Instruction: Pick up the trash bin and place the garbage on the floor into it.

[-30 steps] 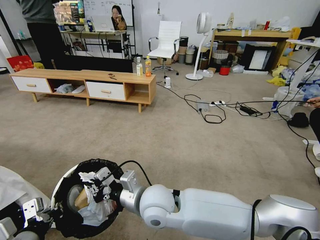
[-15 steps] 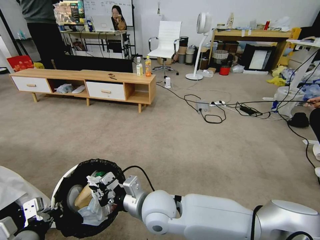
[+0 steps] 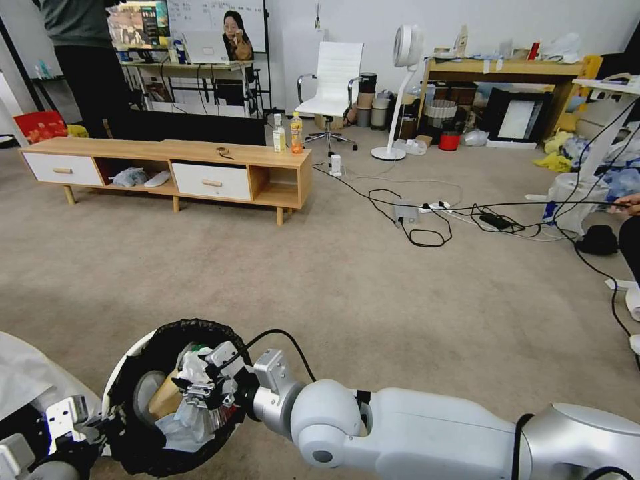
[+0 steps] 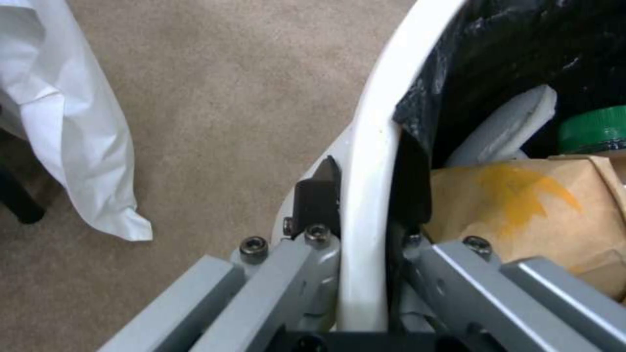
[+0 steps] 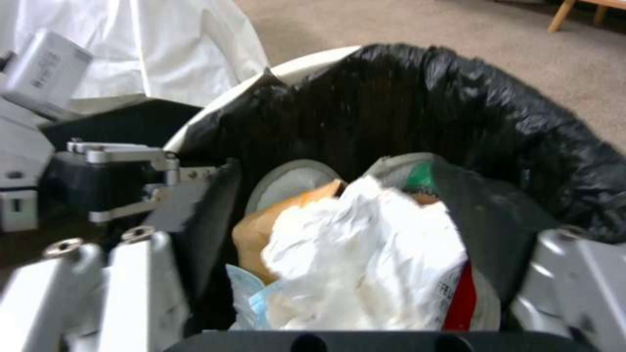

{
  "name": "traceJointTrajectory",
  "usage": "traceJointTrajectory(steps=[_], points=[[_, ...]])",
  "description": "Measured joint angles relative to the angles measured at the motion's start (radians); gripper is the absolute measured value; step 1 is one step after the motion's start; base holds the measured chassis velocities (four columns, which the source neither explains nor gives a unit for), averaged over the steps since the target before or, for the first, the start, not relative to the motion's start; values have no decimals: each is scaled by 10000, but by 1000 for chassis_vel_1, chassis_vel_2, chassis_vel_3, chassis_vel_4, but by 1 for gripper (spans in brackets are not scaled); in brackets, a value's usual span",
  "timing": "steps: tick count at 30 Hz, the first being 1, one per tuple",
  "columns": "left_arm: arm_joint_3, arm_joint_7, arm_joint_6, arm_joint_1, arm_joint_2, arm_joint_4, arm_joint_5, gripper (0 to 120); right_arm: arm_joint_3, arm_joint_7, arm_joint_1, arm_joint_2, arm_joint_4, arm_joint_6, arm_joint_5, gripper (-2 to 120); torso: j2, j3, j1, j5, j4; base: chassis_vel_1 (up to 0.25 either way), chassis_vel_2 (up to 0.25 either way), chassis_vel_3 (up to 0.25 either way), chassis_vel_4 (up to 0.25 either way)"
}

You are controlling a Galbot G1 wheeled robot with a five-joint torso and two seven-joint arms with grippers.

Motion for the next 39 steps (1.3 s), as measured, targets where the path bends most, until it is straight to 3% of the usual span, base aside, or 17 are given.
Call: traceJointTrajectory(steps=[4,7,22,27,39], points=[[14,0,0,-2,-25,17,20,1,55,74,28,-158,251,-67,114,96,0,0,0,0,-1,0,0,0,0],[29,1,0,4,-44,18,35,1,69,133,24,-247,370,-104,157,99,0,0,0,0,-1,0,0,0,0],[34,13,0,30,-68,32,102,1,1158,180,94,-738,1003,-110,148,100,0,0,0,-1,0,0,0,0,0],[25,12,0,20,-12,132,129,1,2472,53,-222,-1619,1777,-87,186,100,0,0,0,0,-2,0,0,0,0],[-68,3,0,42,-62,96,248,1,5384,-140,-1499,-2248,2415,1098,-257,100,0,0,0,2,-3,0,0,0,0]])
